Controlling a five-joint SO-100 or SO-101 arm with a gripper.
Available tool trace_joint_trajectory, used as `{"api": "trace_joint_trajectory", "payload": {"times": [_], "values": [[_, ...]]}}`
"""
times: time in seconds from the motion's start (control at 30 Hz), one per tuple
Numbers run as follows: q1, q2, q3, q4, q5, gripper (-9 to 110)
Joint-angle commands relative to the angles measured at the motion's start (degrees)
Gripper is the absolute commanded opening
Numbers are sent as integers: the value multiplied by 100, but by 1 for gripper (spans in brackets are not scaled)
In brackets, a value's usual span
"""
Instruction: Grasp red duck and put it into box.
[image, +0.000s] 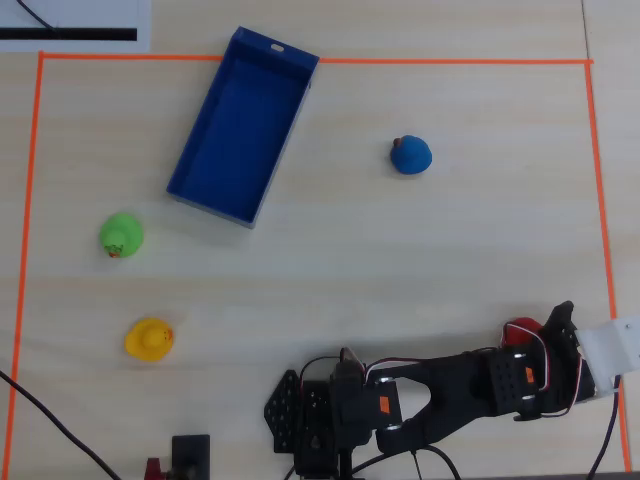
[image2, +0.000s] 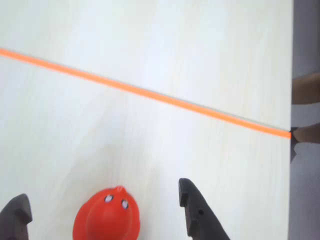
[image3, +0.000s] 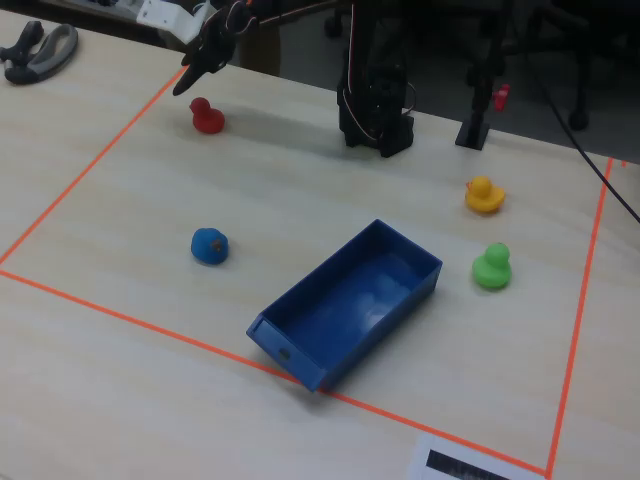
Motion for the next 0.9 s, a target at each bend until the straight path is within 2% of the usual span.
{"api": "trace_joint_trajectory", "payload": {"times": [0.0,0.87], "values": [[-53,290,141,-211,-114,40],[-316,-18,1310,-949,-316,40]]}}
